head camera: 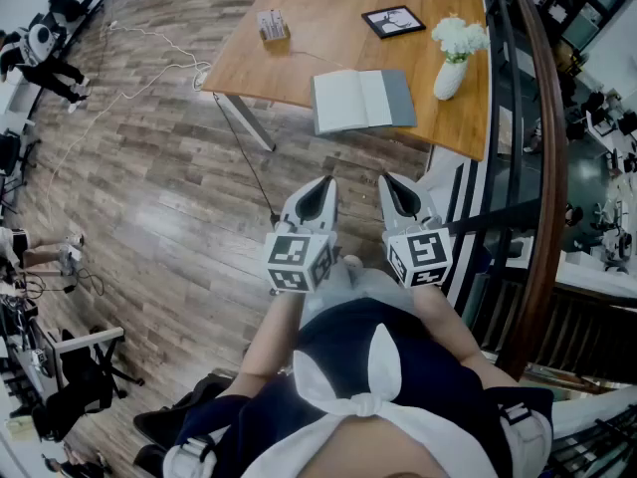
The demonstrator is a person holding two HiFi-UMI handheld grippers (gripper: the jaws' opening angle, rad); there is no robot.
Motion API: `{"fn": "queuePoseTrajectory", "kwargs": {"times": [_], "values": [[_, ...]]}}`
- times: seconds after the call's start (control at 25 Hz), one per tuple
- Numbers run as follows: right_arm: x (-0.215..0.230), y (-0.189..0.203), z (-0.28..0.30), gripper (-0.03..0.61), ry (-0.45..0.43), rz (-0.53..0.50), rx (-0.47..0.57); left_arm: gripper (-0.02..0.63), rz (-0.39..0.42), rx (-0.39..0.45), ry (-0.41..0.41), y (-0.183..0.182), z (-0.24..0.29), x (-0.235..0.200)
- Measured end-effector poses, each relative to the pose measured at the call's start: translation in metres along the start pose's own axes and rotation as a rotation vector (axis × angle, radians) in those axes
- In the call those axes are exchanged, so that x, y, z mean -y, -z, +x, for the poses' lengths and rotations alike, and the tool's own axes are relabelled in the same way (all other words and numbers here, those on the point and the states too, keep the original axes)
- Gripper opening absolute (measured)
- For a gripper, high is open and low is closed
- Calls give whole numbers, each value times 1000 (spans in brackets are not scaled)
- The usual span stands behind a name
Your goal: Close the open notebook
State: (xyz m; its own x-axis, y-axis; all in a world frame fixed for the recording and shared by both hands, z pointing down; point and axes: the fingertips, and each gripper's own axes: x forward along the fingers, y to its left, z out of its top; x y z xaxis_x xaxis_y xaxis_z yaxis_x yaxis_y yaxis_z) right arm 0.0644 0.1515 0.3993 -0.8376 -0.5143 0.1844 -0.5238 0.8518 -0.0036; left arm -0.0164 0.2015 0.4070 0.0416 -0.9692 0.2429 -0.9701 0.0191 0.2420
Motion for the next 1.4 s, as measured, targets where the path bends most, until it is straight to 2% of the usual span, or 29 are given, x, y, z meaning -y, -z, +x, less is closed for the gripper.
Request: {"fn": "queuePoseTrajectory", "kwargs": {"times": [0.44, 0.84, 1.08, 1.4], "values": [[7, 5, 7, -3, -3, -2, 6, 25, -12, -15, -6, 2, 12, -3], [20, 10, 28, -3, -3, 16, -24, 25, -56, -54, -9, 6, 39, -24], [30, 14, 47, -2, -3, 21, -42, 26, -84, -46, -25, -2, 59, -44], [49, 11, 77, -2, -14, 25, -69, 140, -83, -72, -29, -11, 93, -65]]}}
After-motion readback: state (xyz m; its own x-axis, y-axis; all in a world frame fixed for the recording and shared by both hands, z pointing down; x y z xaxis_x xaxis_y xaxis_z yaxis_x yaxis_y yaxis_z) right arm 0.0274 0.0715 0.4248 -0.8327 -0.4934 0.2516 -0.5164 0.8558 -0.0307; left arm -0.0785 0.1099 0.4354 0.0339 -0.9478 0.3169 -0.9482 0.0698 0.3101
